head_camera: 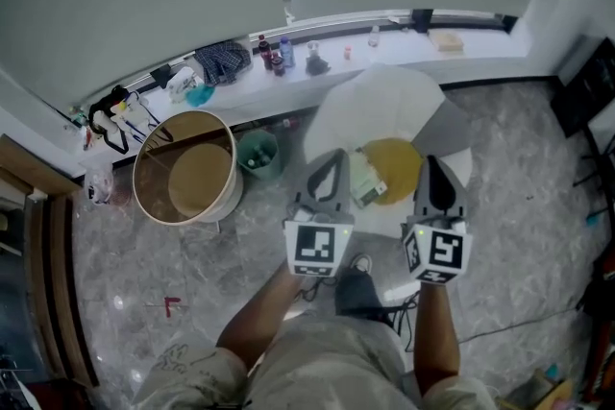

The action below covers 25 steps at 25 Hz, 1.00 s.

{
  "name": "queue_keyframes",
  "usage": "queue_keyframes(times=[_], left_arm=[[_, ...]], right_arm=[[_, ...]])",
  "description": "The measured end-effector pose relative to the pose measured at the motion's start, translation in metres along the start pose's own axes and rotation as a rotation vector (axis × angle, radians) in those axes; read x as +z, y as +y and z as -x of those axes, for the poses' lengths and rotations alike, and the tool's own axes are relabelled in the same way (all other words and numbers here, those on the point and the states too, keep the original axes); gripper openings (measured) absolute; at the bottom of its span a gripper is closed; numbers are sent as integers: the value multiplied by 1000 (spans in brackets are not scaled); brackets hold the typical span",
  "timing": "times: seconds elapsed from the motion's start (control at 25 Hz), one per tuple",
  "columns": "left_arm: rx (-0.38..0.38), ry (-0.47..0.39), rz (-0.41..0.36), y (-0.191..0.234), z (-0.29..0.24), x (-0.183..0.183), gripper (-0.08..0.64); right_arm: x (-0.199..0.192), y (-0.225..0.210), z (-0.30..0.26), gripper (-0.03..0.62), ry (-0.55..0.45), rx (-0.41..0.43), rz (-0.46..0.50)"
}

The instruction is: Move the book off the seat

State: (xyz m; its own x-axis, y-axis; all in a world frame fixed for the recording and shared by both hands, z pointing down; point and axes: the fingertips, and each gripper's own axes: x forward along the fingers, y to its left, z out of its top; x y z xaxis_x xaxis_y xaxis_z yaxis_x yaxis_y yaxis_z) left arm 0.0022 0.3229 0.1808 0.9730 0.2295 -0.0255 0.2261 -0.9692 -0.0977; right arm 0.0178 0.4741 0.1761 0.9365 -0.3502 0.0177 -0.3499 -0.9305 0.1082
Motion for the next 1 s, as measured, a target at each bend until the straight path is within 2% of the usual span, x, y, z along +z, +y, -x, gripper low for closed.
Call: queue_keyframes(times=[0.32,0.56,0.76,1.0], left_arm=[[53,63,7,-4,-121,-26,2],[84,127,43,-8,-168,-65,2],[103,219,69,6,-188,-125,2],[92,319,81,23,-215,-227,2]], right_arm=[[-28,-66,-103,5,51,55,-48],[-72,-88,-149,5,140,99,-40],[-135,-77,-181,5,254,135,-55],[-230,-60,-219,6,337,151,-65]])
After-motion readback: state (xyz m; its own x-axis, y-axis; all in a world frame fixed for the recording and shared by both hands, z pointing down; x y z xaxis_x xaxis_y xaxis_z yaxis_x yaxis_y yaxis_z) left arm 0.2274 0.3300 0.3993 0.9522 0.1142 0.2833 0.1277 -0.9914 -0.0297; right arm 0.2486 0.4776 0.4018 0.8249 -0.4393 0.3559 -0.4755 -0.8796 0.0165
